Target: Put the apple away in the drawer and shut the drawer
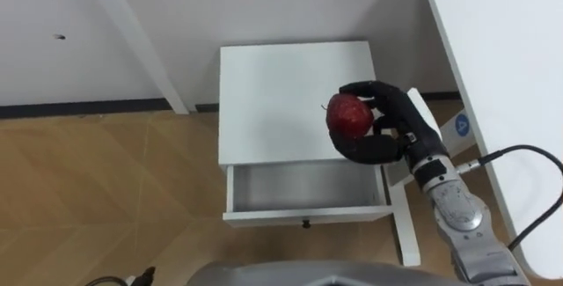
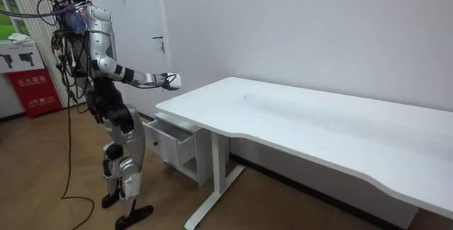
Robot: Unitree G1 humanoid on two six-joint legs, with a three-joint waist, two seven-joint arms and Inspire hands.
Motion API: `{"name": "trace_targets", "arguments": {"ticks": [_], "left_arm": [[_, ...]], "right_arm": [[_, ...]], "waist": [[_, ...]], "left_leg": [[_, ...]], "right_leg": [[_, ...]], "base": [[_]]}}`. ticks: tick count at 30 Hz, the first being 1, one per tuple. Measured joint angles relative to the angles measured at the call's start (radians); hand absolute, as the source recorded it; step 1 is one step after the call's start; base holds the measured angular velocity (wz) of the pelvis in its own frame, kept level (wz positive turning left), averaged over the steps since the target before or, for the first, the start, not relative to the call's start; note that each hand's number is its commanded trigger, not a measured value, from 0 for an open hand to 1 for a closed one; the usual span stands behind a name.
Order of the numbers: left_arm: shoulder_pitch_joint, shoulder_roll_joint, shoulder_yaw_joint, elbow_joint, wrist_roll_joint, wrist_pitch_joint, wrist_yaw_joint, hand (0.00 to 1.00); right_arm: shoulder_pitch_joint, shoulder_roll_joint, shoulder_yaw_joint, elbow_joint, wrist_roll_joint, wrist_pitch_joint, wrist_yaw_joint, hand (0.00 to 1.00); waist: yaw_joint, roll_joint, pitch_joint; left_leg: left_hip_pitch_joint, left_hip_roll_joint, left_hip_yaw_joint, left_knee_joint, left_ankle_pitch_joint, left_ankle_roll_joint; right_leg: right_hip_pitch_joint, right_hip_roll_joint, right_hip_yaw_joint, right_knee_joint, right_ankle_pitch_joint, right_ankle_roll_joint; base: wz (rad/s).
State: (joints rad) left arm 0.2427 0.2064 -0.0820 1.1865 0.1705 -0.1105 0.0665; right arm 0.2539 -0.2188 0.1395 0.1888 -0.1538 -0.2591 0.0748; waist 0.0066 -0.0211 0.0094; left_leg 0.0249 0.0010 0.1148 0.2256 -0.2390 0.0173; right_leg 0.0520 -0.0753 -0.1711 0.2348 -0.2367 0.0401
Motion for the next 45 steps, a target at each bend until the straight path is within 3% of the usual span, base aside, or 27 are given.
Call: {"name": "trace_targets", "arguments": {"ticks": [1,2,7,21,39,41,45], "left_arm": [[0.0,0.0,0.0,-0.003,0.0,0.0,0.0,0.0],[0.0,0.0,0.0,-0.006,0.0,0.0,0.0,0.0],[0.0,0.0,0.0,-0.022,0.0,0.0,0.0,0.0],[-0.001,-0.003,0.002,-0.028,0.021,0.0,-0.032,0.0],[-0.001,-0.003,0.001,-0.028,0.019,-0.001,-0.034,0.0],[0.002,-0.003,0.002,-0.029,0.02,-0.001,-0.035,0.0],[0.006,-0.003,0.01,-0.023,0.039,-0.001,-0.029,0.0]], "right_arm": [[0.001,0.0,0.001,0.002,-0.007,0.0,0.009,0.31],[0.001,0.0,0.001,0.003,-0.009,0.0,0.013,0.0],[0.002,0.0,0.003,0.005,-0.014,0.02,0.041,0.0],[0.002,0.019,-0.001,0.037,-0.048,0.021,0.081,0.0],[0.01,0.019,-0.005,0.077,-0.048,0.021,0.077,0.0],[0.011,0.019,-0.006,0.092,-0.048,0.02,0.075,0.0],[0.029,0.023,-0.033,0.163,-0.047,0.016,0.038,0.0]], "waist": [[-0.002,0.0,0.0],[-0.002,0.0,0.0001],[0.0,0.001,0.0002],[-0.002,0.003,-0.0003],[-0.008,0.0,0.0003],[-0.009,-0.003,-0.0035],[-0.013,-0.001,-0.0037]], "left_leg": [[-0.003,0.0,-0.003,0.004,0.0,0.0],[-0.004,0.0,-0.004,0.007,0.0,0.0],[-0.009,0.001,-0.007,0.014,0.0,0.0],[-0.018,0.003,-0.013,0.025,0.0,0.0],[-0.023,0.001,-0.037,0.035,0.0,0.0],[-0.023,0.002,-0.038,0.035,0.0,0.0],[-0.018,0.001,-0.038,0.034,0.0,0.0]], "right_leg": [[0.0,0.0,-0.001,0.0,0.0,0.0],[0.0,0.0,-0.002,0.0,0.001,-0.001],[0.001,0.0,-0.007,0.003,0.002,-0.004],[0.002,0.0,-0.019,0.003,0.009,-0.004],[0.017,-0.001,-0.045,-0.008,0.012,-0.005],[0.02,0.001,-0.048,-0.016,0.016,-0.005],[0.026,0.0,-0.048,-0.016,0.016,-0.005]], "base": [[0.06],[0.06],[0.02],[0.01],[0.03],[0.02],[0.01]]}}
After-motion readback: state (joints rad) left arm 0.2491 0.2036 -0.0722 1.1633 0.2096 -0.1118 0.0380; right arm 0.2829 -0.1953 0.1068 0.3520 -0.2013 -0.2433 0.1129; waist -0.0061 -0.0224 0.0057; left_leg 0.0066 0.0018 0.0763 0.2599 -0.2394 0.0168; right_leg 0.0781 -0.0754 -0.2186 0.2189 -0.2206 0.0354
